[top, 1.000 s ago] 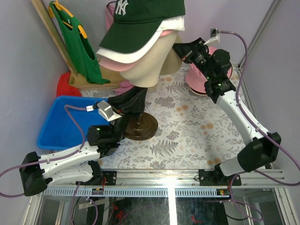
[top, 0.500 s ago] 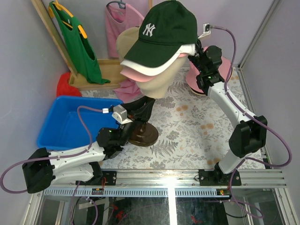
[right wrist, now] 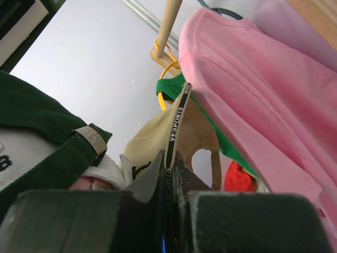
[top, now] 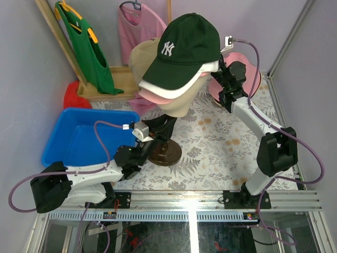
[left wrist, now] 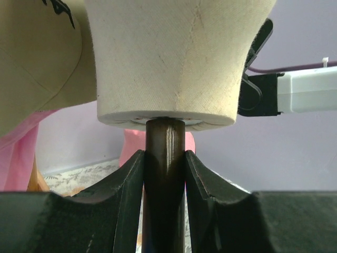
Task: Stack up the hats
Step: Pick up the hat stand at the center of the board, then place the hat stand at the center of the board.
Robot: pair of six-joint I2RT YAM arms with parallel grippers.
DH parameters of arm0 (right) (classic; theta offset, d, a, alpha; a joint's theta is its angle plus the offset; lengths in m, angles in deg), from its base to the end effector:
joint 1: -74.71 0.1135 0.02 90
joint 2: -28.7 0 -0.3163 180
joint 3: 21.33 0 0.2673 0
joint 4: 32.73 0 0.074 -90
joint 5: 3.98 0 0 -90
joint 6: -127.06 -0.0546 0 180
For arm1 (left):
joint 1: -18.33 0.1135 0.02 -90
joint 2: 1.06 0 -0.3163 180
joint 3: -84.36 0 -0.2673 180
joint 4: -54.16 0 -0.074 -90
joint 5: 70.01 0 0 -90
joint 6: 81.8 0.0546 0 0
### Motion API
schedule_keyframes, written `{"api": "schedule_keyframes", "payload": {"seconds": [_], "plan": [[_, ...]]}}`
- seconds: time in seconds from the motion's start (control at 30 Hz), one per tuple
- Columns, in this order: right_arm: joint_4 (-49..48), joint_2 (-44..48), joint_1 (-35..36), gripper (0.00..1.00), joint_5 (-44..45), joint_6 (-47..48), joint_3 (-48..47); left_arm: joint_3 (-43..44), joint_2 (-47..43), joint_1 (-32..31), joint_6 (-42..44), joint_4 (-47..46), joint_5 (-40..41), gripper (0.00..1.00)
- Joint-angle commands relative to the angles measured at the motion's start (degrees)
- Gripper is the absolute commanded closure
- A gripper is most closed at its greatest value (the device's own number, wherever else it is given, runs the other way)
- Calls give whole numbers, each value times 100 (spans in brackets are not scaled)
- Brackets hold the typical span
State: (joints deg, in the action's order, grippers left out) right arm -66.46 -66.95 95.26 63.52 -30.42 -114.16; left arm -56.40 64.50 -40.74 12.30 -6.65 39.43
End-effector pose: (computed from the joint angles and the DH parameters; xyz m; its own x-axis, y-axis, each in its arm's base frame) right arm 0.3905 0.1687 0.4790 -0.3993 0.7617 -0.5102 -0.6863 0.1206 0.7173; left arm 0.1349 -0.1898 0.3540 0.3381 -0.4330 -0.8356 0.6454 0.7529 -0.1291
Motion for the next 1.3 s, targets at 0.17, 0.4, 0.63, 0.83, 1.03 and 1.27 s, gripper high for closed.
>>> {"api": "schedule_keyframes", "payload": {"seconds": [0.17,0.4,0.63,0.83,1.03,1.27], "plan": [[-1447,-129,-81,100,-319,-264,367,-244,167,420,-432,-1837,9,100],[-2108,-361,-111,100,-414,-321,855,-509,558,627,-566,-1859,-37,100],[-2794,-602,-117,100,-533,-572,1208,-678,891,668,-527,-1886,-44,100],[-3257,-796,-119,100,-720,-862,1211,-775,1071,671,-567,-1895,7,100],[-3642,-846,-119,100,-822,-1098,1271,-882,1104,653,-594,-1895,42,98],[-3737,-700,-117,100,-835,-1165,1477,-1216,953,516,-664,-1877,186,90]]}}
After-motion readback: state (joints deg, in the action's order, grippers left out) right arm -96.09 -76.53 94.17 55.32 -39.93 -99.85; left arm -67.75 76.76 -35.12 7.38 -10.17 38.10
